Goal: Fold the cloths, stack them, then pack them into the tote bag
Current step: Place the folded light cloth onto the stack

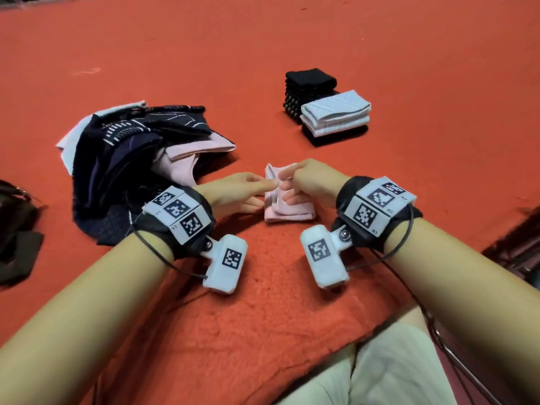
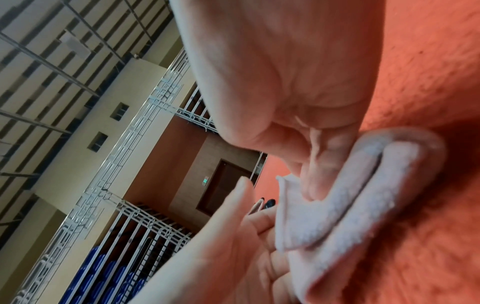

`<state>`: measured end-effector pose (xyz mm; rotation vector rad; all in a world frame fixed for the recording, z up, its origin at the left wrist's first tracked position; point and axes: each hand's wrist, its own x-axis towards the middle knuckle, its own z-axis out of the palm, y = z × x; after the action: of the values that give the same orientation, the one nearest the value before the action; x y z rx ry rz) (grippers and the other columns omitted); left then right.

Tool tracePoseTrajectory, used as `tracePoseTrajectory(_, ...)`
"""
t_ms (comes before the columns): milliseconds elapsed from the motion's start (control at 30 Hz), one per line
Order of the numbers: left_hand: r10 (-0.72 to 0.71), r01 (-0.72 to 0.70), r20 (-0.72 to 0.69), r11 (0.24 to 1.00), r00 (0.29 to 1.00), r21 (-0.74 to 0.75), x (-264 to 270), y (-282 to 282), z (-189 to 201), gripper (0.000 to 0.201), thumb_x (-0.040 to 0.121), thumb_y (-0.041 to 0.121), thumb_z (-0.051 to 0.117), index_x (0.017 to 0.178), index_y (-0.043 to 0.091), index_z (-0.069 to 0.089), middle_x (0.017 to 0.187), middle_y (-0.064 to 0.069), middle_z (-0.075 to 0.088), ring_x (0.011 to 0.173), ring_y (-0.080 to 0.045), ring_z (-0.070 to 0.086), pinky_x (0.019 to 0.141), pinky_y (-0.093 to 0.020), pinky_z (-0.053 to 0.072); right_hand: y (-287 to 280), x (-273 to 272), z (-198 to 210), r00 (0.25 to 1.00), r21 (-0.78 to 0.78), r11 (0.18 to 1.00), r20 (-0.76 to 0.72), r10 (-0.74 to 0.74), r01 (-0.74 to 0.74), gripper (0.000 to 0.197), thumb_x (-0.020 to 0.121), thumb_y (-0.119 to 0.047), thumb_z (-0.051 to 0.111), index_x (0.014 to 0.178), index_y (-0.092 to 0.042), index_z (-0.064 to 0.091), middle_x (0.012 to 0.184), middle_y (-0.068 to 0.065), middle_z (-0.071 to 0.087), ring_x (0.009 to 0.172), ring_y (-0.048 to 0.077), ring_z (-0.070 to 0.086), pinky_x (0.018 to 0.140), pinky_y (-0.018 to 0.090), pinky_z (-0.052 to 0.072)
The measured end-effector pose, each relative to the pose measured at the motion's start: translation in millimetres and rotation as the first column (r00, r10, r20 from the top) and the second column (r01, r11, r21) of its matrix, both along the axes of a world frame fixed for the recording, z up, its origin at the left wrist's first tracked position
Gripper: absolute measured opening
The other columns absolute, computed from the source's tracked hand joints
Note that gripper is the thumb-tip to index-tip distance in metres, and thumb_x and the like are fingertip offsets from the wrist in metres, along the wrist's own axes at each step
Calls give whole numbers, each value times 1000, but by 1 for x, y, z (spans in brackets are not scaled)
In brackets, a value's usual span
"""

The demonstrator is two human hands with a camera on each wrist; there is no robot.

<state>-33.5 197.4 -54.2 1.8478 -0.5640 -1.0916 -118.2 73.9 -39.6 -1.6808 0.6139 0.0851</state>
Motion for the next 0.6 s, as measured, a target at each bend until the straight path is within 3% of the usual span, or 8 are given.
tracePoseTrajectory(33, -7, 7, 12, 1000, 1000, 23, 0, -3, -1, 19, 92, 34, 55, 88, 15, 54, 69, 4, 54, 57, -3, 49, 58, -11, 44, -1, -1, 0, 1000, 15, 1000, -2, 4, -4, 33, 95, 4, 27, 117, -8, 48, 77, 6, 47, 56, 14, 50, 49, 20, 48)
tracePoseTrajectory(100, -31, 26, 75, 997, 997, 77, 0, -7, -1, 29, 85, 35, 66, 99, 11, 59, 81, -3, 57, 68, -8, 51, 63, -14, 46, -3, -5, 0, 1000, 46, 999, 6, 7, -8, 46, 91, 11, 21, 129, -1, 44, 82, 7, 48, 62, 17, 53, 51, 19, 51)
tracePoseTrajectory(233, 14, -38, 202, 993, 979, 112, -3, -12, -2, 17, 80, 9, 68, 96, 10, 60, 81, -8, 55, 64, -9, 51, 60, -16, 45, -9, -16, 3, 997, 180, 984, 68, -23, 11, 51, 87, 17, 20, 130, 6, 43, 97, 15, 52, 77, 26, 58, 60, 22, 55)
tracePoseTrajectory(300, 110, -124, 199, 990, 974, 60, -8, -11, -3, 15, 80, 2, 65, 91, 12, 62, 76, -4, 57, 57, -5, 52, 57, -14, 45, -12, -21, 5, 993, 177, 983, 91, -75, 58, 45, 87, 14, 27, 125, 3, 51, 91, 12, 57, 68, 18, 59, 59, 22, 55)
tracePoseTrajectory(400, 279, -273, 196, 960, 940, -62, -13, -7, 3, 17, 73, -1, 65, 85, 10, 68, 72, -7, 60, 60, -9, 57, 62, -20, 49, -22, -20, 8, 947, 53, 964, 181, -267, 261, 33, 87, 5, 41, 116, 5, 58, 72, 2, 52, 52, 9, 46, 42, 17, 41)
tracePoseTrajectory(467, 329, -300, 224, 941, 918, -155, -16, -5, 13, 22, 74, -2, 62, 93, 5, 71, 74, -9, 62, 65, -13, 58, 61, -21, 52, -27, -17, 11, 920, -82, 941, 255, -297, 327, 27, 88, -6, 48, 112, 2, 59, 78, 1, 48, 61, 10, 44, 49, 20, 36)
tracePoseTrajectory(533, 337, -288, 259, 935, 905, -206, -18, -4, 23, 23, 81, -4, 55, 94, 8, 70, 73, -4, 62, 64, -10, 57, 51, -15, 51, -27, -17, 14, 939, -184, 948, 279, -203, 260, 26, 90, -22, 54, 112, -10, 60, 96, -3, 52, 82, 11, 50, 64, 22, 40)
tracePoseTrajectory(600, 313, -246, 295, 938, 903, -243, -20, -3, 32, 24, 84, -3, 51, 93, 11, 69, 71, -2, 61, 62, -7, 54, 47, -13, 46, -25, -18, 14, 956, -252, 954, 280, -88, 162, 31, 91, -32, 55, 115, -12, 60, 104, -4, 55, 96, 10, 50, 73, 21, 40)
